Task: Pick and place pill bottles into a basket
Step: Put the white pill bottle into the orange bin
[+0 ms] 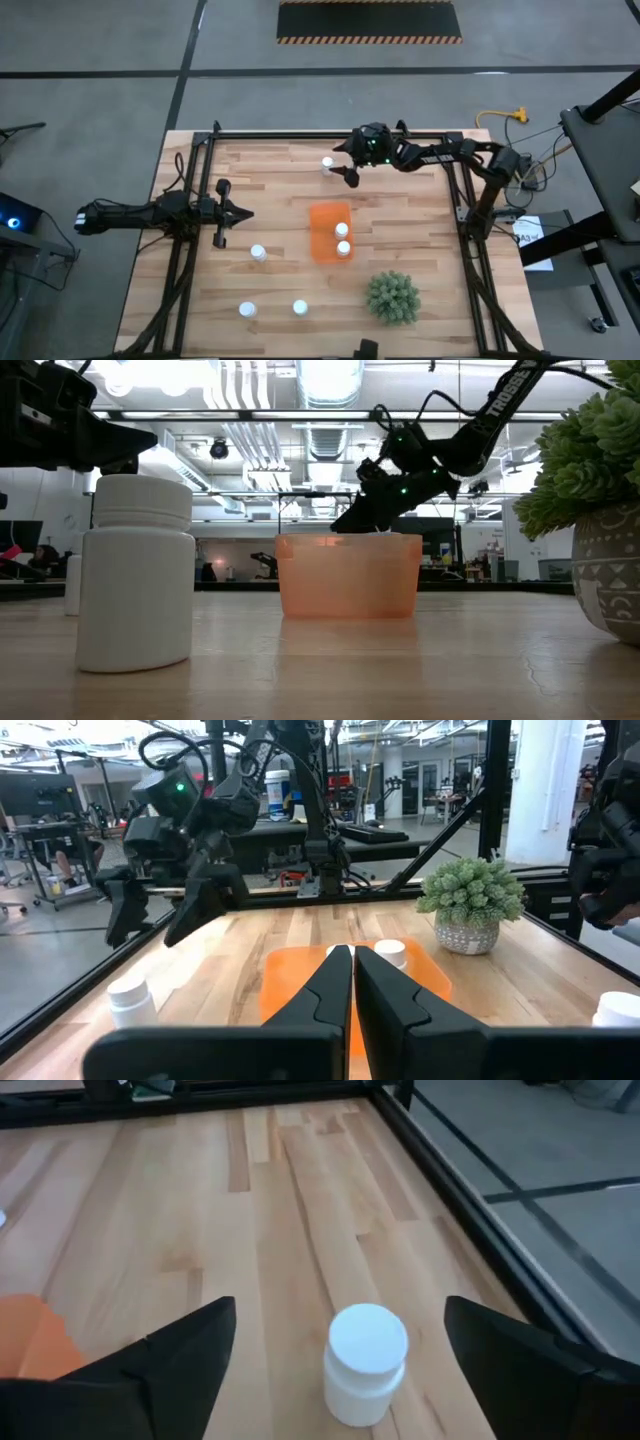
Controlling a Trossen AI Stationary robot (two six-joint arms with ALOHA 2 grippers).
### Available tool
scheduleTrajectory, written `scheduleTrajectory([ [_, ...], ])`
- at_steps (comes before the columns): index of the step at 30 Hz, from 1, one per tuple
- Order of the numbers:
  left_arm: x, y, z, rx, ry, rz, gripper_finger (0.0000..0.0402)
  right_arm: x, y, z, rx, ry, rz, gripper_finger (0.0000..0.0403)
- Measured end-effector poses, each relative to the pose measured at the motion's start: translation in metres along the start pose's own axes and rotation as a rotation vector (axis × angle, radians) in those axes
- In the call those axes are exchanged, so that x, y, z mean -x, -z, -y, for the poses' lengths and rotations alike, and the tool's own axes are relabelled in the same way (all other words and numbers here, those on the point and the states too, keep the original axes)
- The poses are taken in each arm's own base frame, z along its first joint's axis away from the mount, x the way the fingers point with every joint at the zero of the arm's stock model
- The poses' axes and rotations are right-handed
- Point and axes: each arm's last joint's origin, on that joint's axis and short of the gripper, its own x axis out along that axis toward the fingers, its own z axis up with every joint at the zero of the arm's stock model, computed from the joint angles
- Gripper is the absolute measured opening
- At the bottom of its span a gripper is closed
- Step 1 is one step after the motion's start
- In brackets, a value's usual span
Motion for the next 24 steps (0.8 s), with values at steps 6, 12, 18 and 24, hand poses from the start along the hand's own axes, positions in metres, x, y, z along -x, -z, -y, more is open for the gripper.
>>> scheduleTrajectory([
  [6,0.000,0.000,0.000,0.000,0.000,0.001,0.0000,-0.018,0.009,0.006,-0.021,-0.010,-0.061,0.0356],
  [12,0.000,0.000,0.000,0.000,0.000,0.000,0.0000,-0.032,0.011,0.011,-0.026,-0.010,-0.080,0.0346],
  [18,0.000,0.000,0.000,0.000,0.000,0.000,0.0000,-0.044,0.015,0.019,-0.044,-0.007,-0.131,0.0335],
  [24,0.000,0.000,0.000,0.000,0.001,0.001,0.0000,-0.049,0.016,0.020,-0.039,-0.012,-0.159,0.0329],
])
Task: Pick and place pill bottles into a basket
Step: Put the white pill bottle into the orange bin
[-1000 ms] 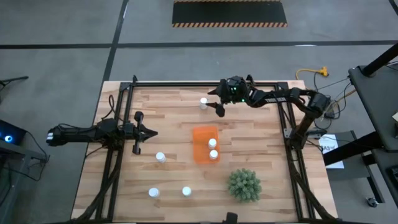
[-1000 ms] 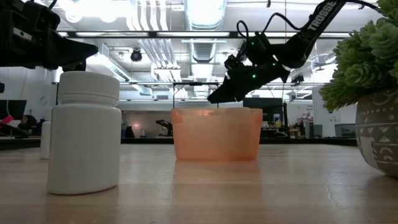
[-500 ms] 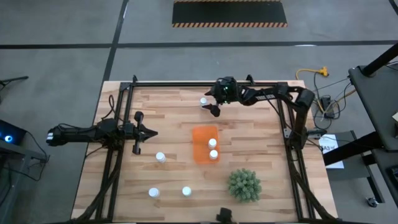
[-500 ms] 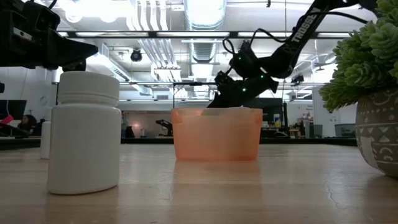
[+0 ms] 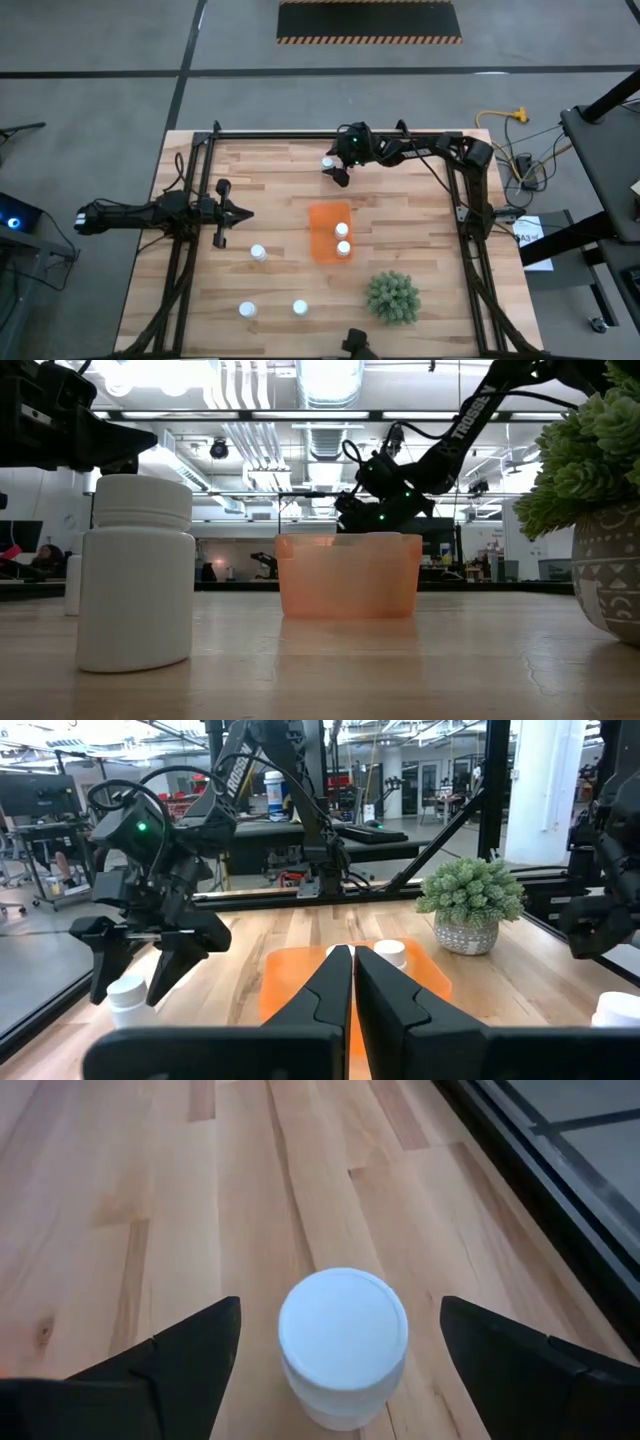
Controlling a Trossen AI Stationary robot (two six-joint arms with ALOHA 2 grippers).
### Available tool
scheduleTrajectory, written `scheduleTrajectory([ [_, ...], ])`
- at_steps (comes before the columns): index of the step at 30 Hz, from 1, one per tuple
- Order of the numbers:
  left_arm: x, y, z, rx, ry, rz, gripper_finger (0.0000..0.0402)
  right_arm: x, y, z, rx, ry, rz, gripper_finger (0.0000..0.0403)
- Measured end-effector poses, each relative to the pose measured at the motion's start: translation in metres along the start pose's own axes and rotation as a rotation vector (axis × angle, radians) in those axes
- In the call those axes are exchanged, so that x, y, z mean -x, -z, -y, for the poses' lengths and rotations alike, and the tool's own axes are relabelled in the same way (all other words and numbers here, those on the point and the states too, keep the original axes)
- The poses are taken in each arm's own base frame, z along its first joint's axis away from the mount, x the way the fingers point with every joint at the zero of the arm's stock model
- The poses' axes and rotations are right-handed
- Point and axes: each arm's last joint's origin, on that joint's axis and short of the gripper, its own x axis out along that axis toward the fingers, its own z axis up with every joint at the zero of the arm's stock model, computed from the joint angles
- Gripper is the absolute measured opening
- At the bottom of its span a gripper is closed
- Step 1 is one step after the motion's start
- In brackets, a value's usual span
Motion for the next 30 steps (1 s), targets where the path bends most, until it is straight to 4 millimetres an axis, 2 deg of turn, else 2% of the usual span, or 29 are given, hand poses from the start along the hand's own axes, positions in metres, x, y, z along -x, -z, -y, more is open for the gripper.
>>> scheduleTrajectory([
  [22,0.0000,0.0000,0.0000,0.000,-0.001,0.000,0.0000,0.0043,0.0013,0.0018,-0.011,0.039,-0.008,0.0326],
  [26,0.0000,0.0000,0.0000,0.000,-0.001,0.000,0.0000,0.0043,0.0013,0.0018,-0.009,0.039,-0.007,0.0305],
  [30,0.0000,0.0000,0.0000,0.000,0.000,0.000,0.0000,0.0043,0.0013,0.0018,-0.003,0.041,-0.008,0.0261],
])
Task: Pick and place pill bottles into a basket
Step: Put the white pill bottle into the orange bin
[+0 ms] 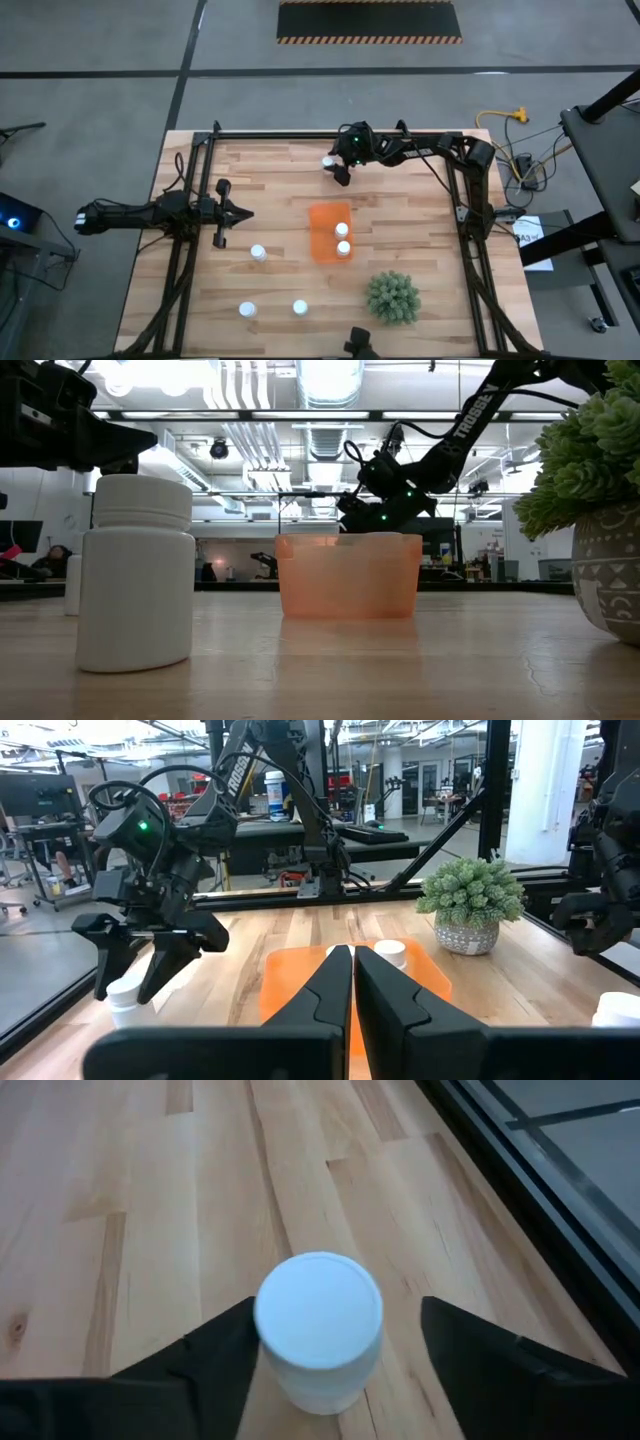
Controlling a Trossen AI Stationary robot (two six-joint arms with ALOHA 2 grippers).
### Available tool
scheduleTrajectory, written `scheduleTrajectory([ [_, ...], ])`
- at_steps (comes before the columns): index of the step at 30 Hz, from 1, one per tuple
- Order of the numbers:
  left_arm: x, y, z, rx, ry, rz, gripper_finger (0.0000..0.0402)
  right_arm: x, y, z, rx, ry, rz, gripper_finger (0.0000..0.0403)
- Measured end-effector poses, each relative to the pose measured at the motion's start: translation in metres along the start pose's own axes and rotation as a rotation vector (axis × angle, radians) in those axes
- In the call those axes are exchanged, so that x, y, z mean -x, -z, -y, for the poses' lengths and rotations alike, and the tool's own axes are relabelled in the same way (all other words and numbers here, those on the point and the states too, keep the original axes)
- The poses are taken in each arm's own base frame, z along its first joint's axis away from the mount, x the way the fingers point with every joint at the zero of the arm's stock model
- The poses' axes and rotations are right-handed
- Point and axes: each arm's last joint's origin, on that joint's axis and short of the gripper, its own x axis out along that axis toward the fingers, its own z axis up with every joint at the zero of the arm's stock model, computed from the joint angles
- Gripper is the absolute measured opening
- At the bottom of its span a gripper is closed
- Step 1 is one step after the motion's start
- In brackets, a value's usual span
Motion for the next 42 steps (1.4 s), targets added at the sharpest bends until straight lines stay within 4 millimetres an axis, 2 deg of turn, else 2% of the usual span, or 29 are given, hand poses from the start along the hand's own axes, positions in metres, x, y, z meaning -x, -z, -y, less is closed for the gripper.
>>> scheduleTrajectory([
  [9,0.000,0.000,0.000,0.000,-0.001,0.000,0.0000,0.000,0.000,0.000,0.008,0.001,0.005,0.0141],
  [22,0.000,0.000,0.000,0.000,0.000,0.000,0.0000,0.006,-0.004,-0.002,0.007,-0.011,-0.002,0.0139],
  [30,0.000,0.000,0.000,0.000,-0.001,0.000,0.0000,0.041,-0.029,-0.019,0.026,-0.050,0.034,0.0139],
  [33,0.000,0.000,0.000,0.000,-0.001,0.000,0.0000,0.057,-0.036,-0.031,0.049,-0.066,0.067,0.0139],
  [42,0.000,0.000,0.000,0.000,0.000,-0.001,0.0000,0.107,-0.040,-0.075,0.120,-0.132,0.140,0.0139],
])
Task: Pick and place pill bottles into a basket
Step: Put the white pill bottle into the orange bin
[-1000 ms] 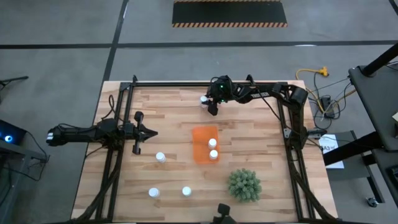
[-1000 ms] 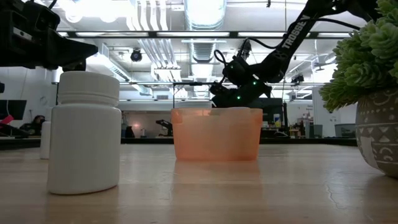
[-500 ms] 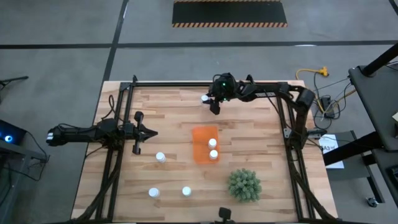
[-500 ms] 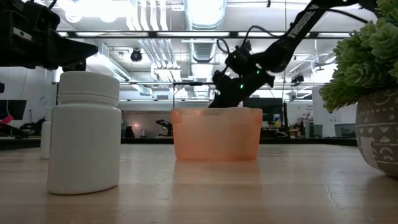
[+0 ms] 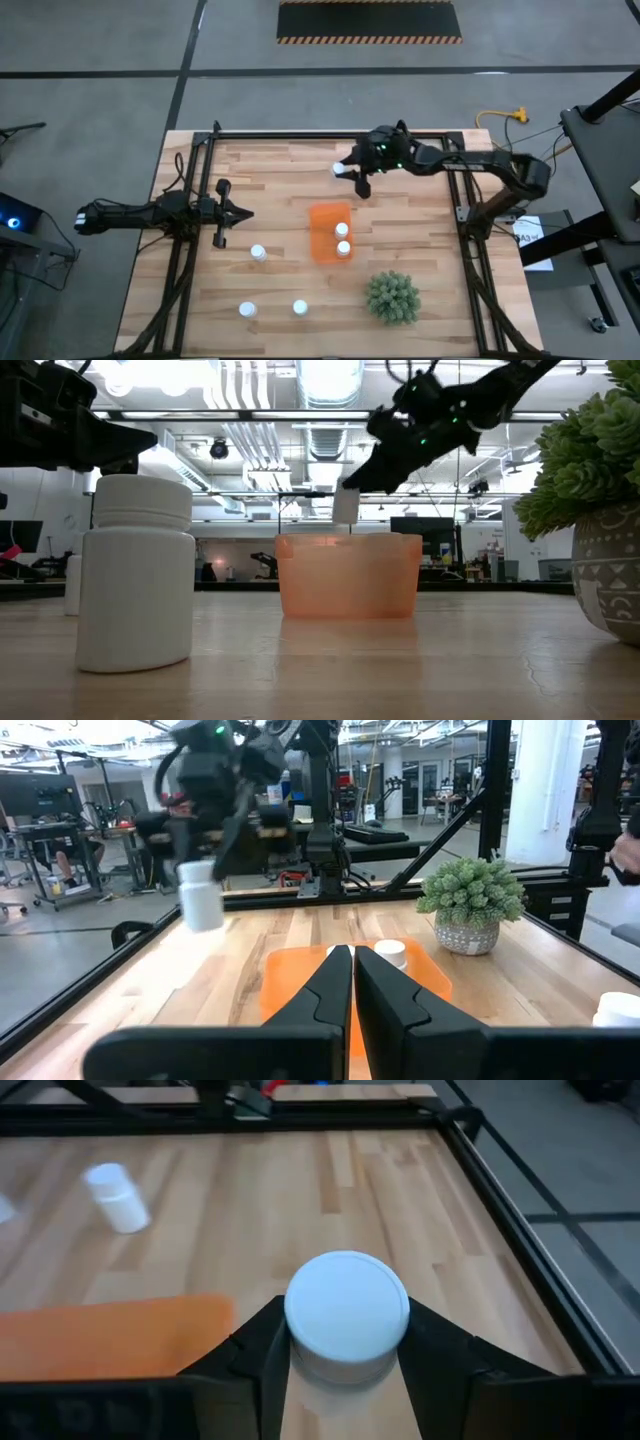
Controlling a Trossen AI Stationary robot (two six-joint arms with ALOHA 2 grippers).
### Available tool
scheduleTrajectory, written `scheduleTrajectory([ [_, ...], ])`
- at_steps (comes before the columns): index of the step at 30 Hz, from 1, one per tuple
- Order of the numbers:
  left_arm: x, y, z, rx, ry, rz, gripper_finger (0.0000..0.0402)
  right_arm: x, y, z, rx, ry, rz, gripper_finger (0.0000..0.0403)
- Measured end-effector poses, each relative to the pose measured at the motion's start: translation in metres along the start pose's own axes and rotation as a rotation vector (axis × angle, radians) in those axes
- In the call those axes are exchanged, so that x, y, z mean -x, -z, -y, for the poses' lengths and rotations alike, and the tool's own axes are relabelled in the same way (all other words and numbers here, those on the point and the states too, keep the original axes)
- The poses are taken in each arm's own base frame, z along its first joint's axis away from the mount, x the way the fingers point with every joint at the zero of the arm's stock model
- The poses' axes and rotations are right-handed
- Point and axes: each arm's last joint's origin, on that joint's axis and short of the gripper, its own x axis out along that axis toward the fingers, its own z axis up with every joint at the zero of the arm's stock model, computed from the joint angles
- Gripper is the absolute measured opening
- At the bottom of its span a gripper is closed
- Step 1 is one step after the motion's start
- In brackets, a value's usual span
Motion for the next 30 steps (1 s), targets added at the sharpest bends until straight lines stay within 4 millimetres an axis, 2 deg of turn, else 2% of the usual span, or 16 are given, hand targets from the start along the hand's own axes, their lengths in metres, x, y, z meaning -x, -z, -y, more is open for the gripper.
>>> scheduleTrajectory([
  [5,0.000,0.000,0.000,0.000,0.000,0.001,0.0000,0.010,0.004,-0.024,0.026,-0.052,0.006,0.0139],
  [11,0.000,0.000,0.000,0.000,0.000,0.000,0.0000,0.006,0.015,-0.045,0.035,-0.112,-0.026,0.0139],
  [18,0.000,0.000,0.000,0.000,0.000,0.001,0.0000,0.004,0.011,-0.058,0.046,-0.147,-0.019,0.0139],
  [23,0.000,0.000,0.000,0.000,0.000,0.001,0.0000,-0.001,0.021,-0.066,0.051,-0.175,-0.057,0.0139],
  [30,0.000,0.000,0.000,0.000,0.000,0.000,0.0000,-0.008,0.029,-0.067,0.044,-0.179,-0.079,0.0139],
])
